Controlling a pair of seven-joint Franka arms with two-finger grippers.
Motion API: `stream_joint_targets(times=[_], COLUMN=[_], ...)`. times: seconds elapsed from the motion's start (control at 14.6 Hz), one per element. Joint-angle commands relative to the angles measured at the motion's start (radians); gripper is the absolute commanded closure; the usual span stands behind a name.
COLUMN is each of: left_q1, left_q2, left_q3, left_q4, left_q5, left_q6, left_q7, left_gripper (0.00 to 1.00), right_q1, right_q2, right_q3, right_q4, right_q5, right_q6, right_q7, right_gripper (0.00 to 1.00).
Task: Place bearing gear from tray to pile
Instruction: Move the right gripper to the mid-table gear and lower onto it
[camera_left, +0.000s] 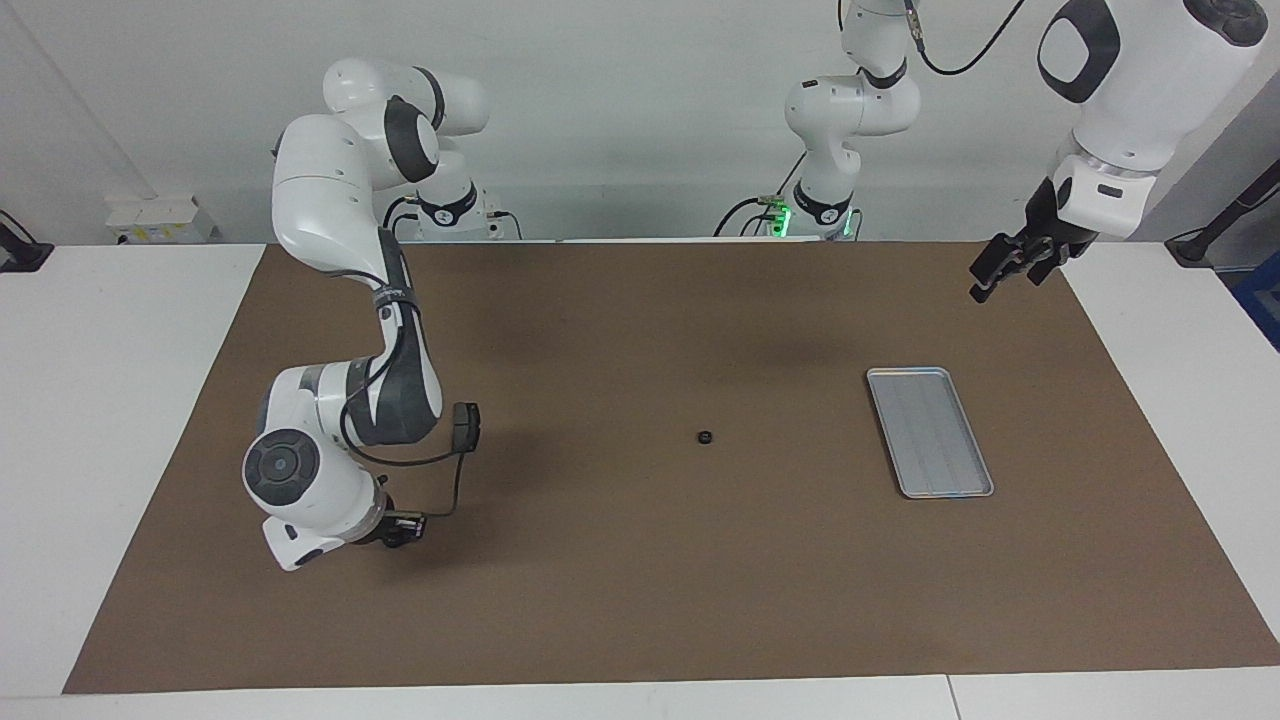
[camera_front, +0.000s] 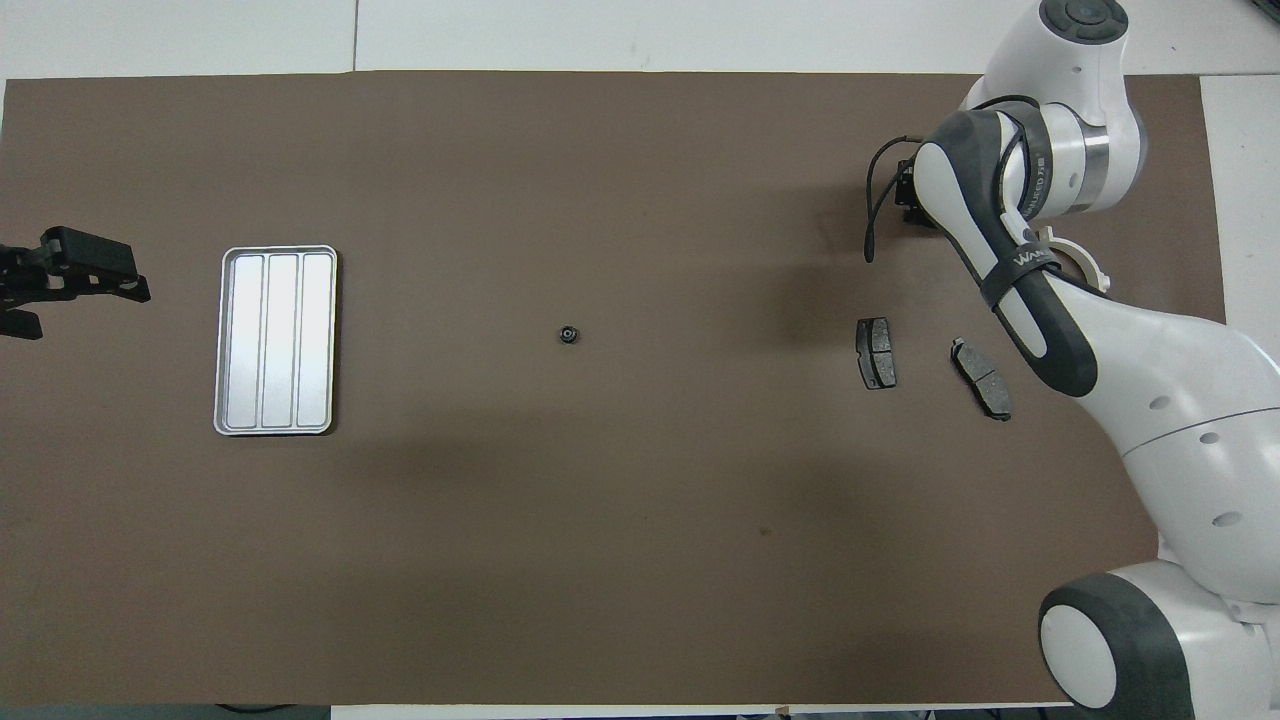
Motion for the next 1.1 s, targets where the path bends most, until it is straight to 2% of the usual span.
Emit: stream_joint_targets(times=[0.0,0.21,0.48,0.69,1.03], left_q1=[0.008,0.004,0.004,0.004,0.005], left_q2=[-0.006,-0.028,-0.026,-0.028,-0.026], left_q3=[-0.013,-0.015,-0.015,-0.017,-0.029], left_q4=[-0.005,-0.046,-0.045,-0.045,-0.022], left_q5=[-0.012,-0.012,-0.013,-0.013,-0.003], left_q6=[-0.020,-0.011,-0.010,-0.022,-0.028], left_q7=[0.020,0.021,0.015,0.021,0.050], left_gripper=[0.00,0.00,0.00,0.00,0.00], right_q1=[0.034,0.112,0.231,0.342,0.491], right_q2=[-0.039,-0.119,-0.183,-0.182,-0.150], right_q3=[-0.014,-0.043,-0.040,-0.038,-0.029], right_q4=[-0.010,-0.007,-0.007,-0.005,-0.007], right_q5=[0.014,0.030,0.071,0.079,0.079], right_q6=[-0.031,-0.106,-0.131,-0.106,0.024], right_q7=[0.017,0.023,0.277,0.539,0.894], right_gripper=[0.10,0.06,0.00,0.00,0.00])
